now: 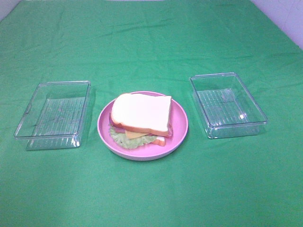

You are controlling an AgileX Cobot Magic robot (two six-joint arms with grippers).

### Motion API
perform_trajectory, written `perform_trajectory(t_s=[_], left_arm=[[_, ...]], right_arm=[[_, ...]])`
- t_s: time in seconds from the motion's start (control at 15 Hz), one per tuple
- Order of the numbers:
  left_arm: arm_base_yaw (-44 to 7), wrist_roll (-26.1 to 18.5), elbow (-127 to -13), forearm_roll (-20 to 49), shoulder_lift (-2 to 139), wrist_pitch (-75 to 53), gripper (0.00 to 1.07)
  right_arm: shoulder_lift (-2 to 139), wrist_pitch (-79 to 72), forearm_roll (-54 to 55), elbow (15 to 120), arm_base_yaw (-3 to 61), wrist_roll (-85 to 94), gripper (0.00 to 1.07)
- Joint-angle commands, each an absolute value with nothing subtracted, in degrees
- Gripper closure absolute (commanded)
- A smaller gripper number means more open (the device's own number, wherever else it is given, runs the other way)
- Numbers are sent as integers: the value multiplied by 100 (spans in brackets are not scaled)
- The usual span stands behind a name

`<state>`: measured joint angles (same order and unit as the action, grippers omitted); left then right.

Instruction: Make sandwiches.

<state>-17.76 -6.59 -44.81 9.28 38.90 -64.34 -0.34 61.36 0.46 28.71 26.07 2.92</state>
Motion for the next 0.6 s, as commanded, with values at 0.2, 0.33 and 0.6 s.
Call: perform_trajectory(t_s=[0.2,0.33,0.6], left_arm=[[-1793,-1037,-3323,917,2286,-6188,34],[-1793,-1243,-2928,991,1816,-6068,34],[-1793,-1409,-2888,1180,945,-6068,34]], right_arm=[[-115,6062,0,2859,2607,275,29],[-115,6062,0,2859,2607,275,29],[-115,6062,0,2865,2607,275,29]])
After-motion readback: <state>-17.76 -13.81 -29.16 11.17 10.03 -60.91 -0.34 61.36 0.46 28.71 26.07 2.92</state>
